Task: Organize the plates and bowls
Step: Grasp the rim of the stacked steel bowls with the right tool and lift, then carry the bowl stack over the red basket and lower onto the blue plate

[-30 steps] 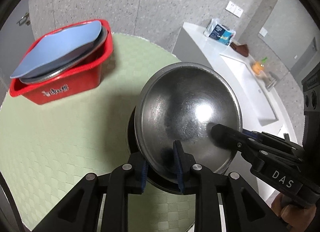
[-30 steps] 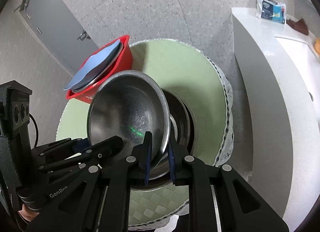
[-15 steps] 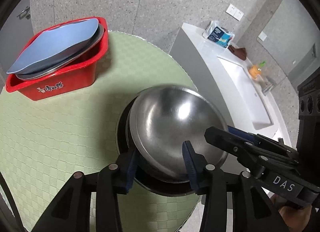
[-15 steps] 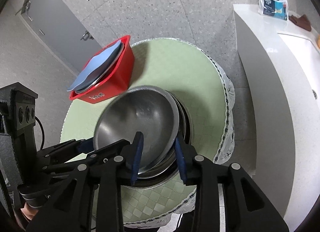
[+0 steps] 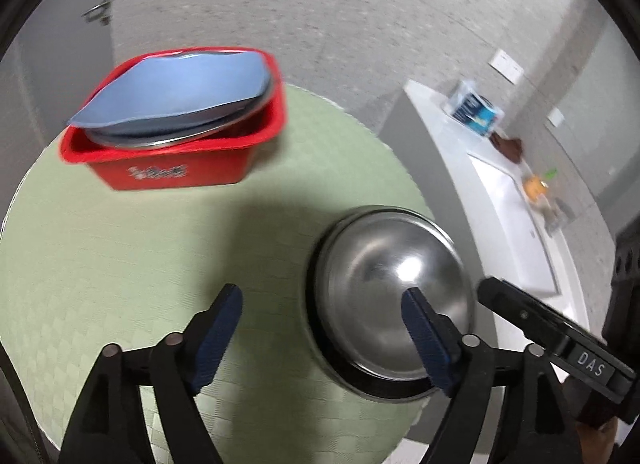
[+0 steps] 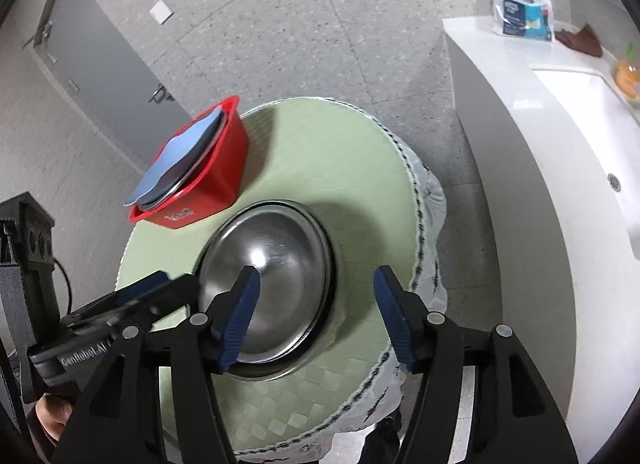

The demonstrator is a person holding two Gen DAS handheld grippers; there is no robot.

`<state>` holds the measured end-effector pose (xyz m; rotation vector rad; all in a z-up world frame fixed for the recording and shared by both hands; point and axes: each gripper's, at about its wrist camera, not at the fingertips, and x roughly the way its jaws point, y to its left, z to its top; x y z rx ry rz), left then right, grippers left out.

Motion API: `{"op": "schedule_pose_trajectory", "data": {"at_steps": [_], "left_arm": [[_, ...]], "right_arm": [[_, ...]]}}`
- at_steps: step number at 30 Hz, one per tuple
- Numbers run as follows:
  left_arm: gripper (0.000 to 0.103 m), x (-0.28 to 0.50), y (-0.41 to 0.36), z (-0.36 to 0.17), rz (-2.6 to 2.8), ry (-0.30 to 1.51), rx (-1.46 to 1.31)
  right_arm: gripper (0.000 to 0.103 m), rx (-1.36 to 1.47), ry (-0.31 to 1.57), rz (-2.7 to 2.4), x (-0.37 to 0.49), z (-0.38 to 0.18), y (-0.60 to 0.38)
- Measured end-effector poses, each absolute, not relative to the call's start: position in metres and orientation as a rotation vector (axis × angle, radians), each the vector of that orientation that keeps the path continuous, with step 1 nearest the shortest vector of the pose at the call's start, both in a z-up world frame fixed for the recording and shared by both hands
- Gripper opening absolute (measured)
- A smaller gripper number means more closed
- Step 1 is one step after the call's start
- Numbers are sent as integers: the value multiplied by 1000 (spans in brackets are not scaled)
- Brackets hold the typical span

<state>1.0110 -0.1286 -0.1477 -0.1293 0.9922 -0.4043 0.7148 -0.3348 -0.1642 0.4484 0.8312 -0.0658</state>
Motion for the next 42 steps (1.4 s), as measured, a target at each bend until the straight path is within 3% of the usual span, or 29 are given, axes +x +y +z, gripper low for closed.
{"op": "schedule_pose_trajectory", "data": {"at_steps": [17,24,32,42], "left_arm": [[80,1013,-139,-188,-359,1109,-167],[42,1032,-151,-191,-476,1122,-155],[42,1053,-150,-183,-529,1090,-106],[43,1084,-116,-131,-592,960,-101]], "right_arm": [[61,648,925,8,729,-219,-335],[53,690,948,35,735,-230,-328],[52,684,934,-1,734,-222,-323],[52,640,806,-21,759,-160,-307]]}}
